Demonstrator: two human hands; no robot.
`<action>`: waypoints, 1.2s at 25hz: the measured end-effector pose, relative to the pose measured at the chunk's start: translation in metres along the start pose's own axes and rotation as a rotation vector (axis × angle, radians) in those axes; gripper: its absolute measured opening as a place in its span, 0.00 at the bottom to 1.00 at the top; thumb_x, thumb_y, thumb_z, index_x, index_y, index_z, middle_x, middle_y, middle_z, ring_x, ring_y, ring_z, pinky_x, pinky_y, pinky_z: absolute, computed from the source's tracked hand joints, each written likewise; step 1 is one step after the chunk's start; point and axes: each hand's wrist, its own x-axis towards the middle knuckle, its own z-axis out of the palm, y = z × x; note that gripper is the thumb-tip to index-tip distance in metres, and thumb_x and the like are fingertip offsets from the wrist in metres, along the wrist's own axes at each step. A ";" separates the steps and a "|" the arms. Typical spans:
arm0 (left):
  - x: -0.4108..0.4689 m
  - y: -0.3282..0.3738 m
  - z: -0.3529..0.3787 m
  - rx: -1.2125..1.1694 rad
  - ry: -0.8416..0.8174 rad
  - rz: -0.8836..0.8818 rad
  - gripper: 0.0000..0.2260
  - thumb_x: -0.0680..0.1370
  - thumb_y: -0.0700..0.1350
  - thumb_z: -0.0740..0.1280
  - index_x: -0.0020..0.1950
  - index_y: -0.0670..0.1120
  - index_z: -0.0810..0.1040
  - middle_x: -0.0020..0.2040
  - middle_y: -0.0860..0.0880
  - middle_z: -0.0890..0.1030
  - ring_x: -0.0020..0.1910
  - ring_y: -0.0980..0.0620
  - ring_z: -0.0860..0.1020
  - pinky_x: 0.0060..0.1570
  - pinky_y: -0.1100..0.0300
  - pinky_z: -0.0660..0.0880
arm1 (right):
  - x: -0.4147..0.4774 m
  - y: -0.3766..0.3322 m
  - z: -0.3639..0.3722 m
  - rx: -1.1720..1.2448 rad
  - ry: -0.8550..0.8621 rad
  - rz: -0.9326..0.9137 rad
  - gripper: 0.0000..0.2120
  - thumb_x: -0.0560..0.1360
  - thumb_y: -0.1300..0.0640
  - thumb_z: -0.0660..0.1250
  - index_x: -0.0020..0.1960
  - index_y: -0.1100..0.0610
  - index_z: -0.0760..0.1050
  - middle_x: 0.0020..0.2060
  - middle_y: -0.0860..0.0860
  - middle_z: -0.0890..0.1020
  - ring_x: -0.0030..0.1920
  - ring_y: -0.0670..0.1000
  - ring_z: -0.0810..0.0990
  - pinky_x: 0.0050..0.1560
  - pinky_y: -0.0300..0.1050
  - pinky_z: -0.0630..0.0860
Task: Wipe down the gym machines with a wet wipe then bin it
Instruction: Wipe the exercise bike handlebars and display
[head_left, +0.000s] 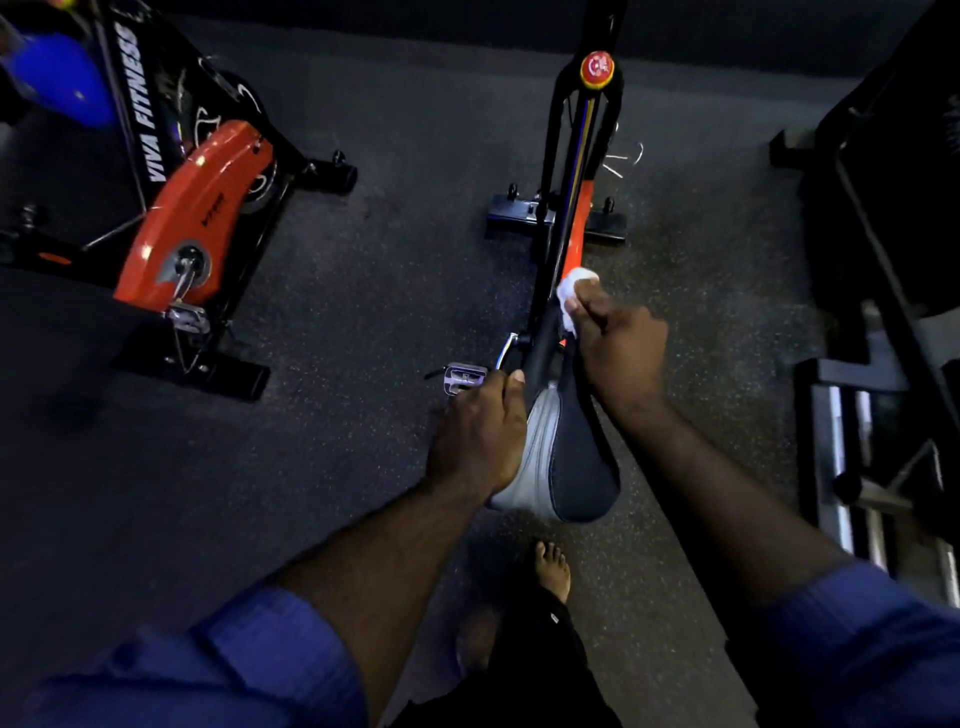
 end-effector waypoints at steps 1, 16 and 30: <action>-0.001 -0.001 0.000 0.004 0.006 -0.015 0.20 0.87 0.57 0.53 0.56 0.46 0.80 0.54 0.37 0.83 0.52 0.34 0.80 0.50 0.45 0.76 | 0.012 -0.004 0.005 -0.006 -0.048 -0.110 0.07 0.79 0.59 0.71 0.54 0.59 0.86 0.47 0.57 0.88 0.47 0.53 0.84 0.46 0.40 0.70; -0.056 -0.044 0.010 -1.763 0.008 -0.953 0.31 0.85 0.66 0.50 0.58 0.41 0.78 0.53 0.40 0.83 0.50 0.43 0.81 0.43 0.51 0.76 | 0.016 -0.018 -0.021 -0.349 -0.496 -0.678 0.11 0.80 0.58 0.65 0.58 0.57 0.83 0.58 0.55 0.85 0.63 0.59 0.81 0.69 0.59 0.72; -0.075 -0.065 0.003 -1.714 0.008 -0.922 0.40 0.81 0.73 0.46 0.60 0.39 0.78 0.50 0.35 0.85 0.50 0.38 0.83 0.47 0.44 0.78 | -0.106 -0.062 0.006 -0.124 -0.735 -0.716 0.07 0.78 0.63 0.65 0.50 0.57 0.81 0.50 0.52 0.84 0.55 0.55 0.81 0.60 0.52 0.75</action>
